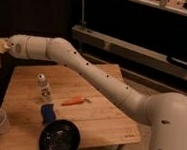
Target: Place the eraser in the ceramic cup
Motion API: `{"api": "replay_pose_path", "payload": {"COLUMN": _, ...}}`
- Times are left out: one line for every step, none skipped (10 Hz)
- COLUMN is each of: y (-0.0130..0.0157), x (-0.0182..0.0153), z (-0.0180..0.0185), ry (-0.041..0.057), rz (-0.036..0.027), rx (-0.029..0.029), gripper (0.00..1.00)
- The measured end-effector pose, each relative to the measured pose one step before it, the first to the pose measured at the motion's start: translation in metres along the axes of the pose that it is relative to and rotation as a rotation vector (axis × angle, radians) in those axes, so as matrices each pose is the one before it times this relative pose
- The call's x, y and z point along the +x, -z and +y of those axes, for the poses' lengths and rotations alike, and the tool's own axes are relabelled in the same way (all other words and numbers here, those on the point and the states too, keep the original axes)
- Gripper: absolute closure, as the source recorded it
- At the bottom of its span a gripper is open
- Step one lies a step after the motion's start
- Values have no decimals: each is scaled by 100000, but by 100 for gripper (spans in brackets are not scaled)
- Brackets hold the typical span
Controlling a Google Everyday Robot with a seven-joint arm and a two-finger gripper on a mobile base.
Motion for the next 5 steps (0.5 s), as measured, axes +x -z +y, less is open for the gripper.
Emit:
{"api": "replay_pose_path", "payload": {"y": -644, "x": -589, "z": -1139, "ry": -86, "rz": -2712, "rx": 2403, "gripper": 94}}
{"api": "replay_pose_path", "payload": {"y": -349, "x": -518, "z": -812, "ry": -204, "rz": -2402, "rx": 1345, "gripper": 94}}
{"api": "replay_pose_path", "payload": {"y": -14, "x": -452, "z": -330, "ry": -551, "rz": -2706, "rx": 86, "gripper": 94}}
{"api": "replay_pose_path", "payload": {"y": -116, "x": -865, "z": -411, "ry": -681, "rz": -4220, "rx": -703, "gripper": 94}}
{"api": "replay_pose_path", "payload": {"y": -164, "x": -759, "z": -195, "ry": -372, "rz": -2429, "rx": -899, "gripper": 94}}
